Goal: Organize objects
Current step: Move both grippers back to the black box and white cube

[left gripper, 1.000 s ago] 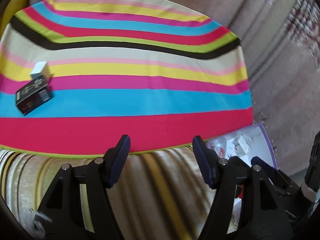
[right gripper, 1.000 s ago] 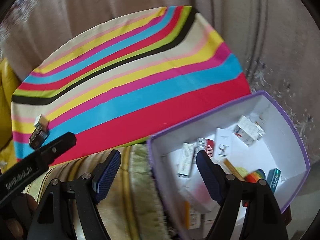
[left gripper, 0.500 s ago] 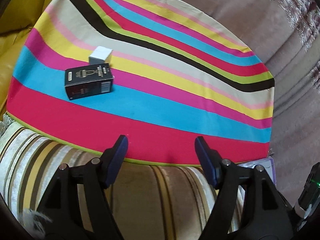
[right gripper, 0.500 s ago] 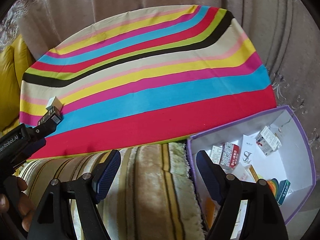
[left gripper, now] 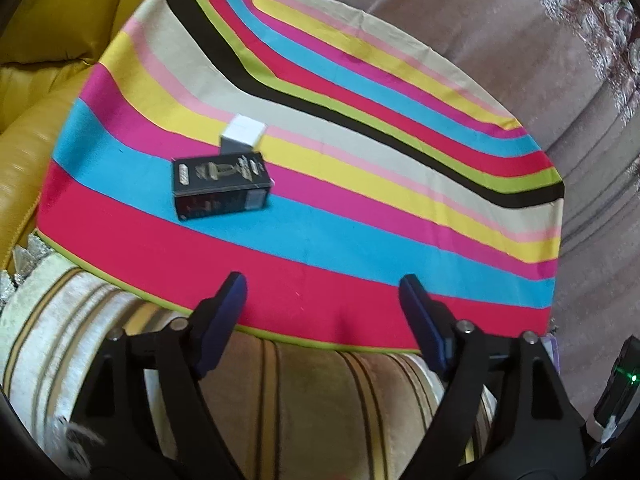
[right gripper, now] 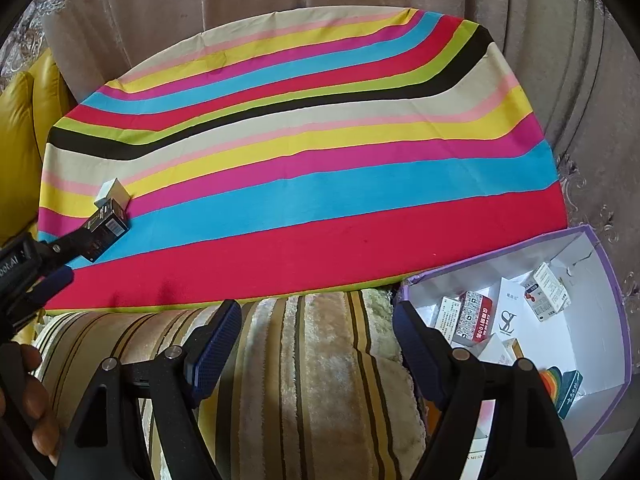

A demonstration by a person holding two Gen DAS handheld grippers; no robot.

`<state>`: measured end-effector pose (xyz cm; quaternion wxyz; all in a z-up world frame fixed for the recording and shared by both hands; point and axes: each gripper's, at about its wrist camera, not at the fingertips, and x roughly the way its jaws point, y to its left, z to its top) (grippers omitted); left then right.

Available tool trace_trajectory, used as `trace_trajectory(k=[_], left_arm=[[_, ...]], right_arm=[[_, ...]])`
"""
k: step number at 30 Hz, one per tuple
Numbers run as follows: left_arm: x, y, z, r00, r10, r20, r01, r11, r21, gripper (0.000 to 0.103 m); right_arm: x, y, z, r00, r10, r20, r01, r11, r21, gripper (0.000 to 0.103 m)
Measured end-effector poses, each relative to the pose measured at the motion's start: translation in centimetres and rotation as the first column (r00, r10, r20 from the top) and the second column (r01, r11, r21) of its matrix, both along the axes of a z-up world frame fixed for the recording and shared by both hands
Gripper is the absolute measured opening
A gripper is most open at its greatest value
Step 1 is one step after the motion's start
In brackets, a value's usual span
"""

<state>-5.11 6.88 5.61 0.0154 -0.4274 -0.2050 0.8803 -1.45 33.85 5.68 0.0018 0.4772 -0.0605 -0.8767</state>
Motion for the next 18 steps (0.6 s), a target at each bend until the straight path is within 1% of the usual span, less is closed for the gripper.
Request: trace_trajectory(k=[3,8,12,14,18], left_arm=[[-0.4,-1.0,0.0,1.000,0.030,-0.006,-0.030,1.000,0.008,0.091],[-1.3,-2.6,-0.5,0.997,0.070,0.022,-0.070,0.998,0.002,0.094],[-2.7,-4.0,-0.6,0.992,0.121,0.024,-0.120,0.992,-0.046,0.098],[-3.7,-4.6,-0.8,0.989,0.141,0.036,-0.139,0.988,-0.061,0.099],[-6.2,-5.0,-2.2,0.983,0.162,0.091,-0.154,0.984,-0.083,0.099]], right_arm=[[-0.2,-0.3,-0.1,1.000,0.005,0.005,-0.005,1.000,0.004,0.079],[-0.6,-0.6,-0.3,1.000,0.014,0.011,-0.014,1.000,0.007,0.079],[-1.1,-0.9,-0.6,1.000,0.020,0.020,-0.020,1.000,0.008,0.079],[-1.3,-1.1,-0.7,0.999,0.024,0.023,-0.024,1.000,0.003,0.079],[-1.8,-1.6,-0.8,0.999,0.033,0.020,-0.033,0.999,-0.005,0.079]])
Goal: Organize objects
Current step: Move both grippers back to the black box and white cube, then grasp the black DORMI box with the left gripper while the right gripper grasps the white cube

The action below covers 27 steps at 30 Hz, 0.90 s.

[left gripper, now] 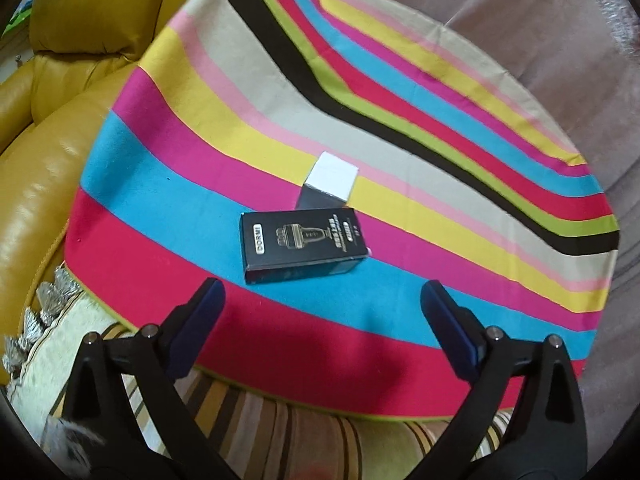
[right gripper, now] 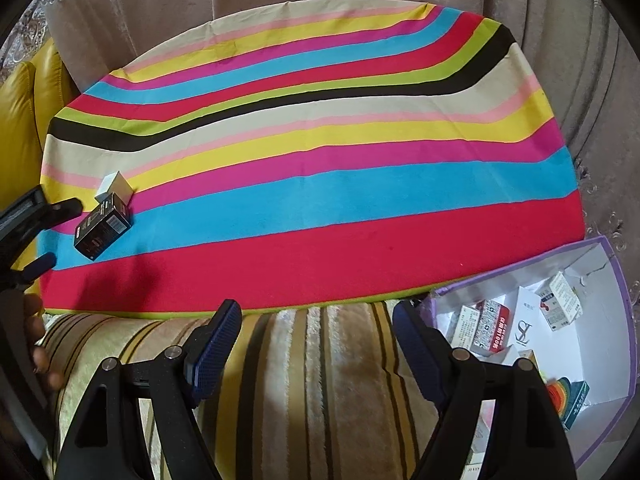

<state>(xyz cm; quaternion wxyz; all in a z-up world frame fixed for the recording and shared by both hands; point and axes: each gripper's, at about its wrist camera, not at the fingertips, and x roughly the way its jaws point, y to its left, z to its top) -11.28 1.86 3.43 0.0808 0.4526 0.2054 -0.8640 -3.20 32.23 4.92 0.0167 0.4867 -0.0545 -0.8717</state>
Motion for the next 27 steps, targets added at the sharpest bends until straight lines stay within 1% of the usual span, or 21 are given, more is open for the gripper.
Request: trace_trajectory(k=[2,4,6,9,12,15,16,18,21,24,27], left_arm=[[-1.2,-0.1,-0.7,0.999,0.027,0.033,-0.027,1.000,0.002,0.099],[-1.9,-0.4,-1.2,0.996,0.070,0.050,-0.070,0.997,-0.012,0.099],[-2.5,-0.7,-1.7,0.993,0.100,0.063,-0.100,0.995,-0.006,0.100],[-3.4,-0.6,-2.5,0.990,0.105,0.093,-0.103,0.994,-0.028,0.100],[-4.1,-0.6,-3.3,0.988,0.096,0.119,-0.094,0.995,-0.021,0.100],[-4.5,-1.2,-4.0,0.985,0.112,0.133,-0.109,0.994,-0.030,0.100],[-4.6,-1.5,-4.1,0.985,0.116,0.132,-0.113,0.993,-0.023,0.100],[-4.5,-1.6,-4.2,0.984,0.111,0.137,-0.108,0.994,-0.027,0.091],[-4.4,-1.8,-4.1,0.985,0.101,0.139,-0.096,0.995,-0.041,0.090],[-3.8,-2.6,-3.9,0.988,0.088,0.131,-0.084,0.996,-0.031,0.090],[-2.7,-3.9,-3.2,0.991,0.092,0.102,-0.090,0.996,-0.029,0.090]], right_arm=[[-0.2,-0.3,0.0,1.000,0.005,0.000,-0.005,1.000,-0.002,0.079],[-0.5,-0.5,-0.1,1.000,0.010,0.000,-0.010,1.000,-0.005,0.079],[-0.8,-0.6,-0.1,1.000,0.012,-0.001,-0.013,1.000,-0.011,0.079],[-1.3,-0.7,-0.3,1.000,0.014,0.002,-0.014,1.000,-0.024,0.079],[-1.7,-0.9,-0.4,1.000,0.023,0.004,-0.023,0.999,-0.027,0.079],[-2.3,-1.6,-0.2,0.999,0.039,-0.004,-0.039,0.999,-0.023,0.079],[-2.5,-1.8,-0.2,0.999,0.045,-0.007,-0.045,0.999,-0.021,0.079],[-2.9,-2.6,0.0,0.998,0.063,-0.017,-0.063,0.998,-0.017,0.079],[-3.7,-4.0,0.2,0.995,0.091,-0.028,-0.091,0.996,-0.013,0.079],[-4.3,-5.5,0.5,0.992,0.118,-0.046,-0.119,0.993,-0.014,0.079],[-4.9,-7.5,1.0,0.983,0.165,-0.074,-0.167,0.986,-0.011,0.079]])
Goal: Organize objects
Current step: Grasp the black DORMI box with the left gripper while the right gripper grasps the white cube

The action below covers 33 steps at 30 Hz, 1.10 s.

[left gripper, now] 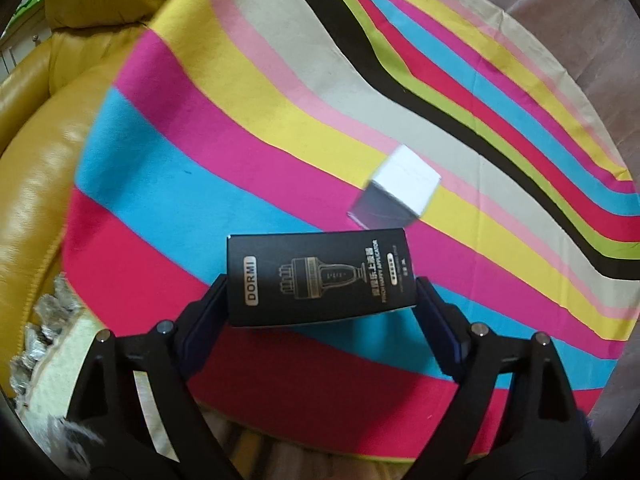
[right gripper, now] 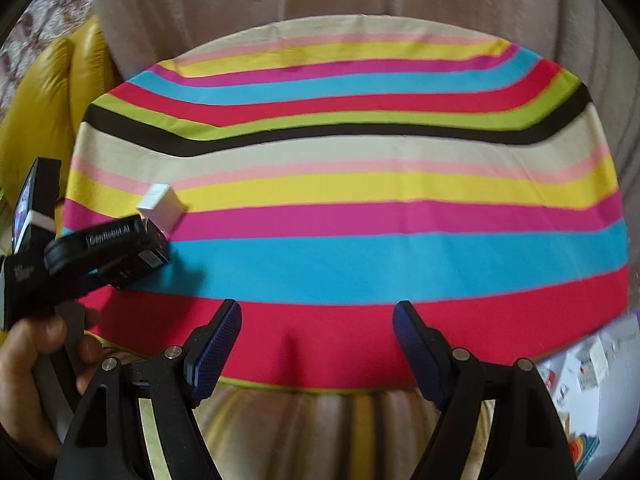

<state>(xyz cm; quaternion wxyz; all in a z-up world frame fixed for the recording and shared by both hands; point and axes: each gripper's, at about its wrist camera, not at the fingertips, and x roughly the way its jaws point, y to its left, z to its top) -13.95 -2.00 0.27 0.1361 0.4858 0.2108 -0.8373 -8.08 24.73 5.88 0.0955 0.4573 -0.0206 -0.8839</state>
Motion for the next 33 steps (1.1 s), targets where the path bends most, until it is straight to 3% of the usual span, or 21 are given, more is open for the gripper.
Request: trace_trajectory(k=[5,8,11,15,21,27,31,33], left_arm=[[2.4,-2.1,1.3,0.997,-0.003,-0.074,0.001,1.000,-0.029,0.090],[3.4,-3.2,1.7,0.992,0.004,-0.124,-0.004,1.000,-0.004,0.090],[4.1,-3.9,2.1,0.986,0.005,-0.165,-0.006,1.000,-0.006,0.090],[4.3,-5.4,1.4,0.984,0.046,-0.170,-0.040,0.999,0.037,0.090],[4.8,-6.0,0.8,0.984,0.054,-0.169,-0.042,0.996,0.074,0.090],[4.8,-5.9,0.8,0.983,0.051,-0.176,-0.038,0.996,0.077,0.090],[4.7,-5.9,0.8,0.983,0.046,-0.175,-0.034,0.997,0.073,0.090],[4.6,-5.9,0.8,0.983,0.046,-0.175,-0.034,0.997,0.072,0.090]], right_arm=[[-1.6,-3.2,0.4,0.995,0.096,-0.028,-0.096,0.995,0.007,0.079],[-3.0,-5.5,0.3,0.987,0.158,-0.032,-0.158,0.987,0.015,0.079],[-4.5,-8.4,0.2,0.963,0.266,-0.040,-0.264,0.964,0.037,0.079],[-6.8,-11.8,0.0,0.886,0.460,-0.062,-0.451,0.885,0.112,0.079],[-9.4,-15.4,-1.1,0.772,0.635,-0.026,-0.618,0.760,0.200,0.079],[-11.1,-17.8,-2.8,0.703,0.711,0.017,-0.701,0.689,0.182,0.078],[-11.8,-18.7,-3.5,0.677,0.735,0.029,-0.727,0.662,0.181,0.070],[-12.4,-19.1,-3.9,0.675,0.736,0.041,-0.729,0.658,0.191,0.060]])
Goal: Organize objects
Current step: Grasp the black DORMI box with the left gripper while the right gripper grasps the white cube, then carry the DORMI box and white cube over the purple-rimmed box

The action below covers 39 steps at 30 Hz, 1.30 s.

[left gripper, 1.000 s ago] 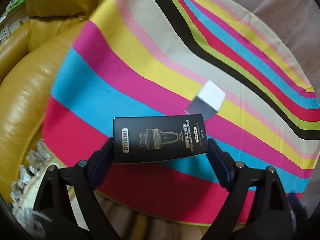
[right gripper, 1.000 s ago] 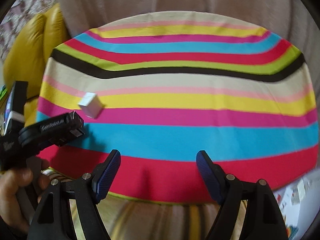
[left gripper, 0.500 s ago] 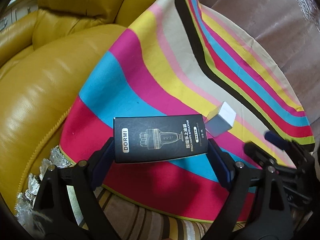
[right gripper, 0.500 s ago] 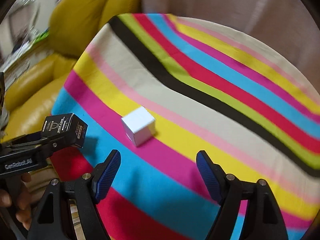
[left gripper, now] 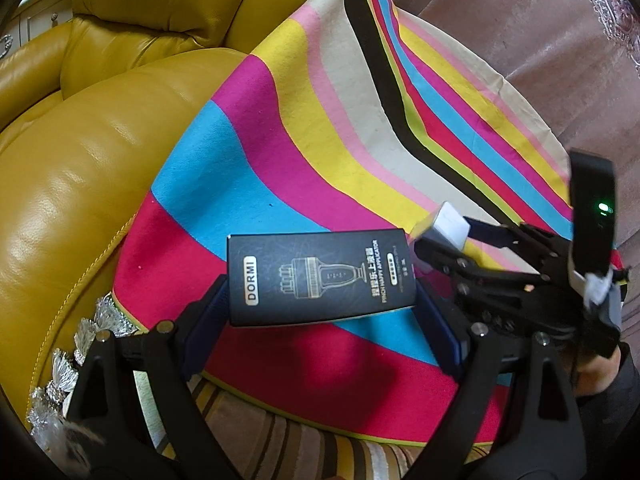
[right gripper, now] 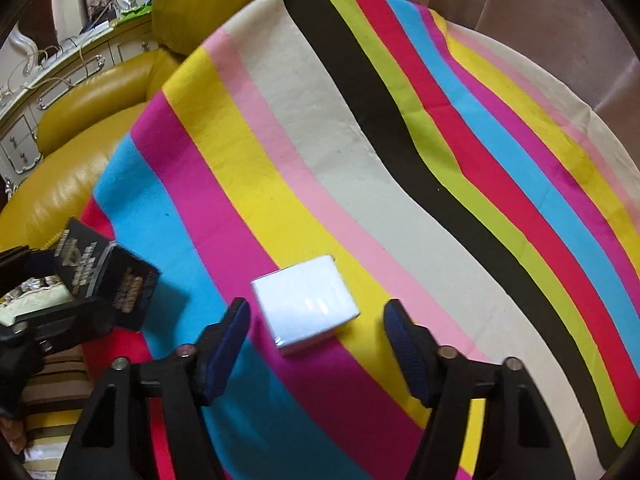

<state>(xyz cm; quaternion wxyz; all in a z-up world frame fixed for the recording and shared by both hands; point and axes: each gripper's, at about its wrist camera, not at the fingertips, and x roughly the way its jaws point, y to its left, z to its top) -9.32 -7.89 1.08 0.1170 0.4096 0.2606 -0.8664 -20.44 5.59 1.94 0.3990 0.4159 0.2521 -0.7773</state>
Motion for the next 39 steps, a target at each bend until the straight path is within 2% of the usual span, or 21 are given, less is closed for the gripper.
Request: trace_trajectory(k=[1,2,6,11,15,20,27,31,39], left_arm=[[-0.1,0.0,0.0,1.000,-0.001,0.000,0.001,1.000,0.000,0.090],[-0.1,0.0,0.0,1.000,-0.001,0.000,0.001,1.000,-0.001,0.090],[0.0,0.2,0.1,1.000,-0.004,-0.005,0.004,1.000,-0.012,0.090],[0.0,0.8,0.4,1.000,-0.020,-0.013,0.020,0.999,-0.032,0.090],[-0.1,1.6,0.7,0.999,-0.049,-0.009,0.048,0.997,-0.054,0.090],[0.1,3.1,1.7,0.994,-0.102,-0.024,0.100,0.992,-0.076,0.090],[0.8,5.9,2.8,0.984,-0.174,-0.036,0.171,0.981,-0.088,0.090],[1.2,8.0,3.3,0.974,-0.224,-0.036,0.219,0.970,-0.104,0.090],[1.9,11.7,3.9,0.952,-0.303,-0.028,0.298,0.947,-0.118,0.090]], right_arm=[[-0.2,-0.1,-0.2,1.000,-0.001,0.009,0.001,1.000,0.004,0.046],[-0.4,-0.1,-0.4,1.000,-0.002,0.024,0.002,1.000,0.006,0.042],[-0.3,0.2,-0.5,0.998,-0.027,0.049,0.028,1.000,-0.007,0.041],[0.8,2.0,0.1,0.984,-0.166,0.065,0.168,0.986,-0.013,0.041],[2.5,4.2,1.0,0.948,-0.302,0.102,0.308,0.950,-0.046,0.041],[4.8,6.7,1.2,0.907,-0.404,0.120,0.414,0.908,-0.063,0.041],[8.1,11.7,2.3,0.823,-0.557,0.113,0.566,0.822,-0.064,0.041],[9.3,13.9,2.7,0.786,-0.611,0.088,0.617,0.784,-0.065,0.041],[12.1,18.1,3.8,0.718,-0.690,0.093,0.696,0.711,-0.096,0.041]])
